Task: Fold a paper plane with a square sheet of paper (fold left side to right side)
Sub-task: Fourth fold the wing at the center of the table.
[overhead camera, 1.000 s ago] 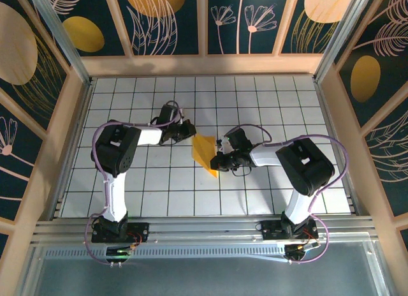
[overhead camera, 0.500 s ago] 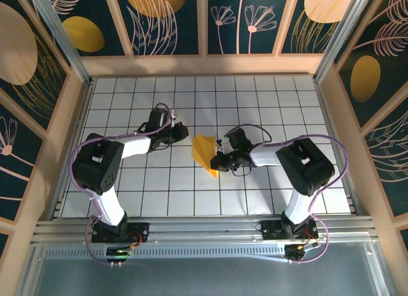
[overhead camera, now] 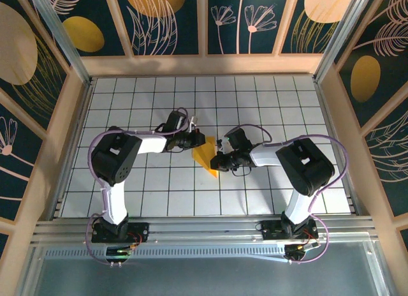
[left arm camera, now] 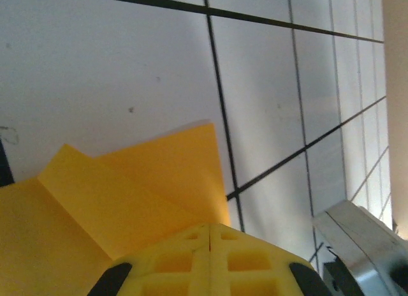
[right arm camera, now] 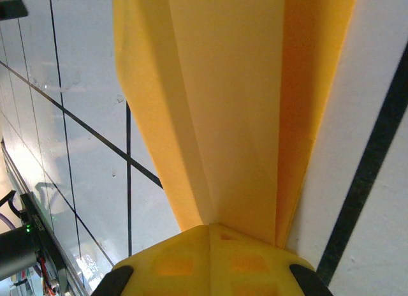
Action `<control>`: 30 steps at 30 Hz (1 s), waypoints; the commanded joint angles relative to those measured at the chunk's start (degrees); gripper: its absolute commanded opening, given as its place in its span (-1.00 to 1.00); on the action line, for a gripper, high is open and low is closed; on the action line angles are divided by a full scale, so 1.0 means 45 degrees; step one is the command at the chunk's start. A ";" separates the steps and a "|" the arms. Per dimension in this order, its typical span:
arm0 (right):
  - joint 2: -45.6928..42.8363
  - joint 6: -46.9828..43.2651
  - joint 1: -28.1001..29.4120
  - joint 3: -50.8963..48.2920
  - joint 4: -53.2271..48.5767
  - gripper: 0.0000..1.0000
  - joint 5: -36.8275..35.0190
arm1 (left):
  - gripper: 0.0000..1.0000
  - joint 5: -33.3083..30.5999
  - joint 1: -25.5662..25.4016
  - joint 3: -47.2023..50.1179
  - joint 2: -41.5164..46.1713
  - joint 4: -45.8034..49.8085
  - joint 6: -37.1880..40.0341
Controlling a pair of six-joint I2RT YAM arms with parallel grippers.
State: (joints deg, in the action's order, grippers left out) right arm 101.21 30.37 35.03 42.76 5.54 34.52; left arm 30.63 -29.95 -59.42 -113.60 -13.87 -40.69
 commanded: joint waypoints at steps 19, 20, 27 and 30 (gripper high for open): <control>-0.0539 0.0122 0.0142 0.1686 -0.2375 -1.00 -0.0128 | -1.00 -0.1742 0.0055 -0.0254 -0.1025 0.1374 0.0038; -0.0603 0.0215 0.0108 0.1739 -0.2248 -1.00 -0.0132 | -1.00 -0.1679 0.0055 -0.0220 -0.1015 0.1311 0.0003; 0.0131 0.0813 0.0018 0.2106 -0.0982 -1.00 -0.0721 | -1.00 -0.1461 0.0055 -0.0041 -0.0930 0.1049 -0.0025; 0.0631 0.1004 -0.0031 0.2411 -0.0465 -1.00 -0.0853 | -1.00 -0.1456 0.0055 -0.0038 -0.0904 0.1031 -0.0014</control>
State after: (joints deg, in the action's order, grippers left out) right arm 101.58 33.41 35.40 51.59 0.16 32.53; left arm 26.44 -30.00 -61.49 -116.25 -11.64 -40.73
